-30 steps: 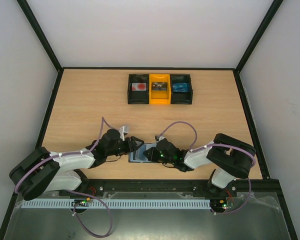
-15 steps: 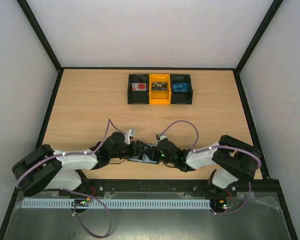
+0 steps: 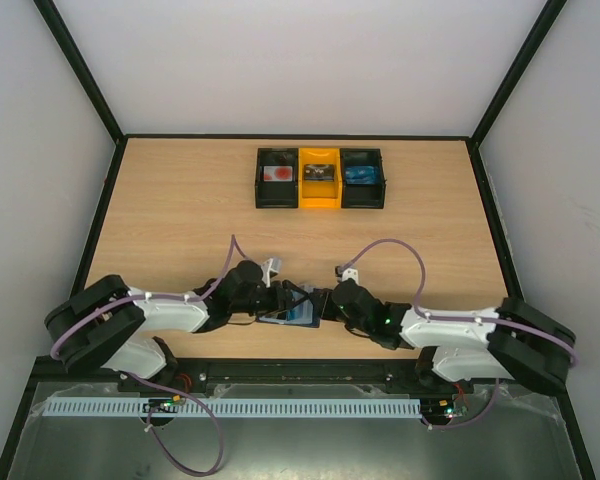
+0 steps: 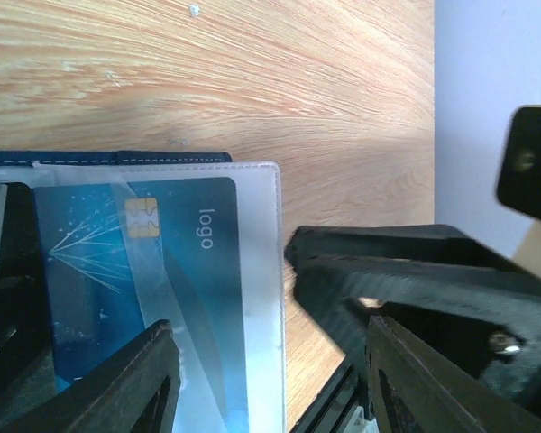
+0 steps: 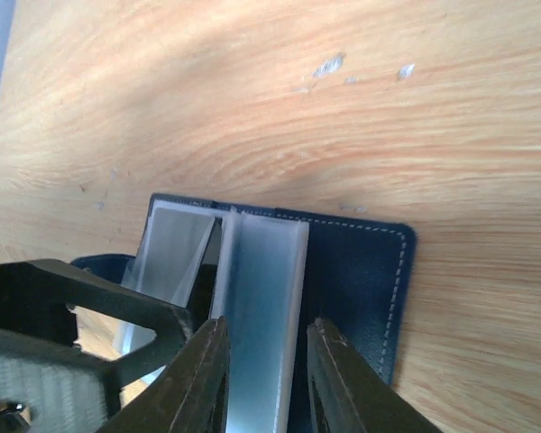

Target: Take the credit cards out of the card holder

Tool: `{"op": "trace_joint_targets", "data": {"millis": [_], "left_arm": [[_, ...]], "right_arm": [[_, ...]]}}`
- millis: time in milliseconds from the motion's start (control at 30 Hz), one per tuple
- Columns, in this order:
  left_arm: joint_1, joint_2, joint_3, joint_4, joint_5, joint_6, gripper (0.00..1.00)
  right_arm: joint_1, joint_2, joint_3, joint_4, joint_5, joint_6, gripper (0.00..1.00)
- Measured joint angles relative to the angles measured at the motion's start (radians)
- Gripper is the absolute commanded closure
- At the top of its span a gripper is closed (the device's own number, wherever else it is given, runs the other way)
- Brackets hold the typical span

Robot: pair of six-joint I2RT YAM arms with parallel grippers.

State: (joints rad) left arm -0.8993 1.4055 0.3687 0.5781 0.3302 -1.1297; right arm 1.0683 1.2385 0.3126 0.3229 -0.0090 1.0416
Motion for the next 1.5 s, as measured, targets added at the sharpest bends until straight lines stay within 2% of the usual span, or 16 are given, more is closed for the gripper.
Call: {"op": "trace_joint_targets", "data": {"millis": [133, 300, 467, 667, 1067, 1333, 1500], "left_arm": [[-0.006, 0.002, 0.01, -0.017, -0.009, 0.002, 0.44], [-0.005, -0.051, 0.012, -0.108, -0.074, 0.021, 0.44], [0.004, -0.103, 0.012, -0.199, -0.141, 0.045, 0.45], [0.028, -0.097, 0.012, -0.229, -0.159, 0.057, 0.48], [0.036, -0.033, 0.01, -0.211, -0.146, 0.061, 0.51], [0.037, 0.024, 0.01, -0.135, -0.131, 0.064, 0.51], [0.037, 0.05, 0.01, -0.093, -0.117, 0.063, 0.56]], "right_arm": [[0.0, -0.125, -0.007, -0.08, 0.046, -0.009, 0.74], [0.0, -0.168, -0.01, -0.085, 0.032, -0.009, 0.77], [0.0, -0.106, -0.008, -0.048, -0.029, -0.005, 0.81], [0.0, -0.037, 0.018, -0.016, -0.075, -0.006, 0.82], [0.0, 0.14, 0.066, 0.027, -0.072, -0.013, 0.87], [0.0, 0.167, 0.031, 0.066, -0.03, -0.006, 0.89], [0.0, 0.168, -0.008, 0.135, -0.018, 0.006, 0.9]]}}
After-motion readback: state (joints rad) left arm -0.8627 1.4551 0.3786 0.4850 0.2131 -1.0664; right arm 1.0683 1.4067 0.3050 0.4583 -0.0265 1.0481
